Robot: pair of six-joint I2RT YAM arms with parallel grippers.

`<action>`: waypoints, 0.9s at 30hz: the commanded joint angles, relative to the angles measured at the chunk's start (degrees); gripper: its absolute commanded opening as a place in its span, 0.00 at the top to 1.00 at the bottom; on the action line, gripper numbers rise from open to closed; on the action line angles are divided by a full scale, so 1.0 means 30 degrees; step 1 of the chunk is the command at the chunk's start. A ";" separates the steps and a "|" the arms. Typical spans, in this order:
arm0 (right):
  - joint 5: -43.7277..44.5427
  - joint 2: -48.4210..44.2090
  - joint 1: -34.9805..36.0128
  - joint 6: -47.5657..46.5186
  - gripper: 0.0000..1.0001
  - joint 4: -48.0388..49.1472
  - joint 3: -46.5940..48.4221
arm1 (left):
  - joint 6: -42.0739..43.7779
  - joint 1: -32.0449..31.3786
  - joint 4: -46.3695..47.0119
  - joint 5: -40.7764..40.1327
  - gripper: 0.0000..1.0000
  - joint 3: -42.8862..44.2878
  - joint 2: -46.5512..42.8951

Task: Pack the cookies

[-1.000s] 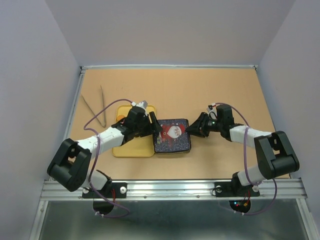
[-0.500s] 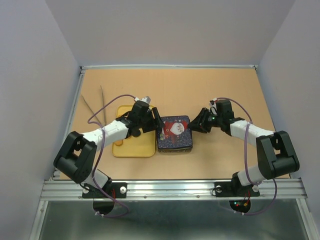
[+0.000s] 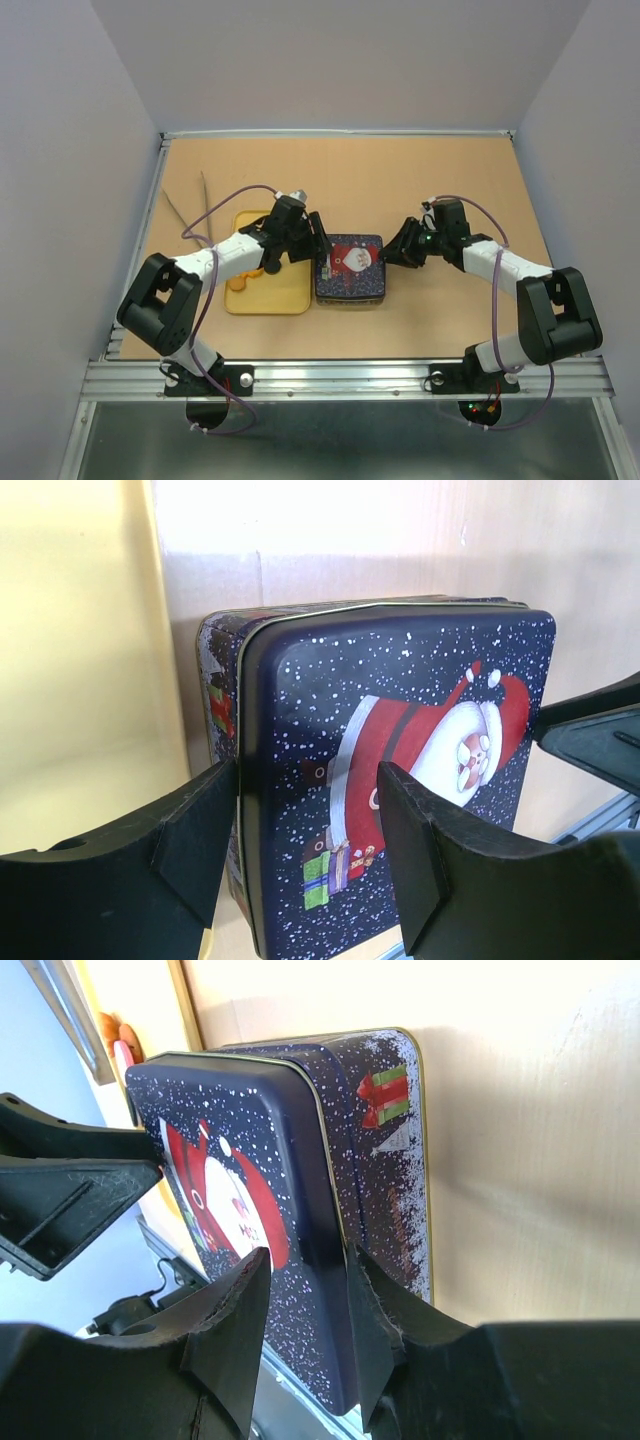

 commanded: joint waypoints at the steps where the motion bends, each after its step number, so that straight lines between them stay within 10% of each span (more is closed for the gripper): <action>1: 0.0267 -0.0357 0.0036 -0.0409 0.58 -0.0066 0.0933 | 0.0325 -0.0212 -0.0364 -0.0155 0.32 0.1286 0.0115; 12: 0.0648 0.0286 0.0036 -0.0642 0.61 -0.0124 0.0758 | 0.0560 -0.0504 -0.1418 -0.0331 0.32 0.2137 0.1140; 27: 0.1204 0.0728 0.0035 -0.0994 0.97 -0.0124 -0.0268 | 0.0853 -0.0563 -0.2618 -0.0652 0.32 0.3307 0.1434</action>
